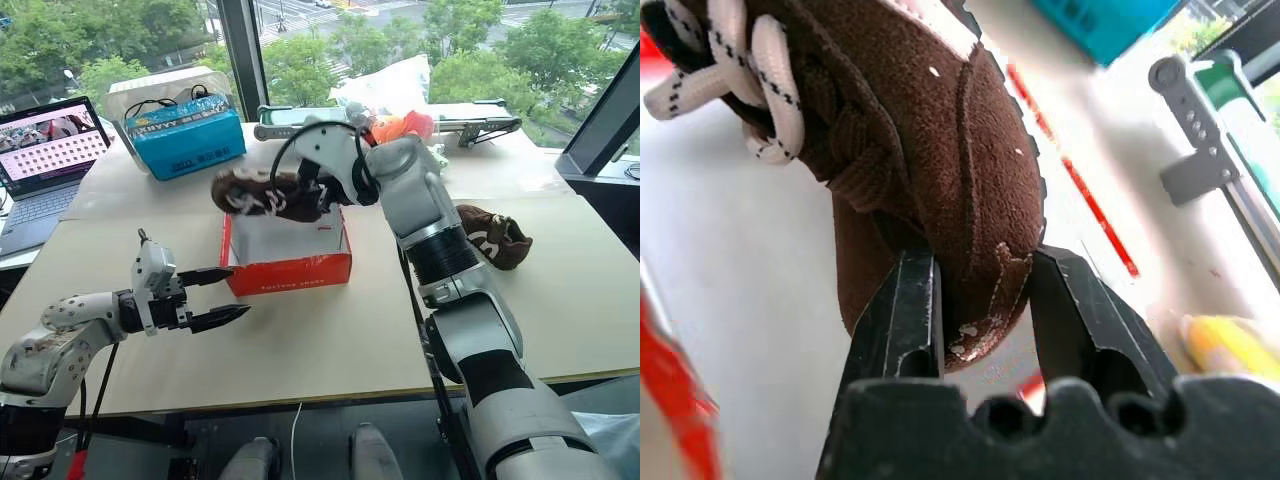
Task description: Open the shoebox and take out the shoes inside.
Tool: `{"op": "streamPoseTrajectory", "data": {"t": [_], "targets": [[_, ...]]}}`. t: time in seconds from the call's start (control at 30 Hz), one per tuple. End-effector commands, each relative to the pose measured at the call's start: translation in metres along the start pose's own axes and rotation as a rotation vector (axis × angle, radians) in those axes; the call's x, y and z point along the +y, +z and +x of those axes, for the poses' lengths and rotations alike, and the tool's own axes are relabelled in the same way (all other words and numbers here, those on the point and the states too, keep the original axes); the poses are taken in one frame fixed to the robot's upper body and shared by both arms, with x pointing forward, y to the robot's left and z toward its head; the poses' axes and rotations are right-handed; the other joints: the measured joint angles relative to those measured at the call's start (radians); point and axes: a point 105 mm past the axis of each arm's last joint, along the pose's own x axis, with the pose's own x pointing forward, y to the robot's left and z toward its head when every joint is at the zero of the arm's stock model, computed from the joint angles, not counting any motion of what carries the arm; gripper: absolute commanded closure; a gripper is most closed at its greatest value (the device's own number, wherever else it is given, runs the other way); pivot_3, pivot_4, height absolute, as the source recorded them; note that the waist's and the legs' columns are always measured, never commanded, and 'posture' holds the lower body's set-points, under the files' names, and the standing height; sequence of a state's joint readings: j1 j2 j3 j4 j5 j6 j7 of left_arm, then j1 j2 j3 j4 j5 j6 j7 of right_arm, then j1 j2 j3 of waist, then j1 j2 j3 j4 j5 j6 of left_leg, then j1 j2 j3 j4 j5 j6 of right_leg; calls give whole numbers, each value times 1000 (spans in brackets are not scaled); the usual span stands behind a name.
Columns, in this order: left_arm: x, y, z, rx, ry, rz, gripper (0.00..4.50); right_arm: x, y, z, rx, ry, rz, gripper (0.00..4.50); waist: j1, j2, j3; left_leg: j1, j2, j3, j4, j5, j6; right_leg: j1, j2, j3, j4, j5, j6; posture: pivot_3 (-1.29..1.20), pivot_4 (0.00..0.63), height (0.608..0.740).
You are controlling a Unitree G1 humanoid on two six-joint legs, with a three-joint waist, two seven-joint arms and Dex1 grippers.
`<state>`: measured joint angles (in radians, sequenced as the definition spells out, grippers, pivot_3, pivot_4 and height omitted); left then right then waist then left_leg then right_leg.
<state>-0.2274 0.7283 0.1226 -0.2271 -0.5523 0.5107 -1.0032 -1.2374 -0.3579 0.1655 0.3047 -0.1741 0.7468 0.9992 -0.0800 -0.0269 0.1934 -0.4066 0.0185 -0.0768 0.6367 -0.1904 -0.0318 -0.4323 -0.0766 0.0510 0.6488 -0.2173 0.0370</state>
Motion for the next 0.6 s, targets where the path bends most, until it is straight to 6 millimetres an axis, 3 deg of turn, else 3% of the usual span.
{"op": "streamPoseTrajectory", "data": {"t": [0.03, 0.1, 0.17, 0.2, 0.27, 0.3, 0.4, 0.47, 0.6], "targets": [[-1, 10, -4, -28, 6, 53, 0, -51, 11, -66, -76, -226, 248, 3555, 26, 0, 0, 0, 0, 0, 0, 0, 0, 0, 0, 0, 0, 0, 0, 0, 150, 715], [-1, 11, -6, -30, 19, 55, 0, -67, -2, -89, -66, -317, 372, 3555, 38, 0, 0, -2, 0, 0, 1, 0, 0, 0, -1, -2, -2, 0, 0, 0, 150, 715], [-3, 11, -8, -36, 29, 54, 0, -79, -46, -129, 33, -448, 544, 3555, 40, 0, 0, -2, 0, 0, 1, 0, 0, 0, -1, -2, -2, 0, 0, 0, 150, 715], [-4, 11, -9, -37, 30, 53, 0, -79, -59, -141, 63, -479, 599, 3555, 45, -1, 0, -2, 0, 0, 1, 0, 0, 0, -1, -2, -2, 0, 0, 0, 150, 715], [-9, 8, -7, -40, 23, 41, 0, -69, -109, -171, 239, -537, 667, 3555, 54, -1, 0, -3, 0, 0, 1, 0, 0, 0, -1, -3, -4, 0, 0, 0, 150, 715], [-10, 7, -7, -40, 20, 37, 0, -64, -120, -178, 287, -539, 680, 3555, 54, -1, 0, -4, 0, 0, 1, 0, 0, 1, -2, -3, -5, -1, 0, 0, 150, 715], [-11, 6, -5, -39, 15, 35, 0, -58, -136, -184, 324, -541, 732, 3555, 33, 3, 2, -3, -1, 1, 1, 0, 0, 0, -2, -2, -5, -1, 1, 0, 150, 715], [-11, 6, -1, -44, 4, 32, 0, -50, -167, -186, 407, -544, 775, 3555, 15, 3, 2, -3, -1, 6, 1, 0, 0, -4, -1, 6, -1, -3, 7, 0, 150, 715], [-12, 7, 3, -47, -10, 32, 0, -39, -203, -180, 483, -519, 827, 3555, 7, 3, 2, 5, 0, 7, 1, 0, 0, 4, 1, 7, -2, -3, 8, 0, 150, 715]]}}
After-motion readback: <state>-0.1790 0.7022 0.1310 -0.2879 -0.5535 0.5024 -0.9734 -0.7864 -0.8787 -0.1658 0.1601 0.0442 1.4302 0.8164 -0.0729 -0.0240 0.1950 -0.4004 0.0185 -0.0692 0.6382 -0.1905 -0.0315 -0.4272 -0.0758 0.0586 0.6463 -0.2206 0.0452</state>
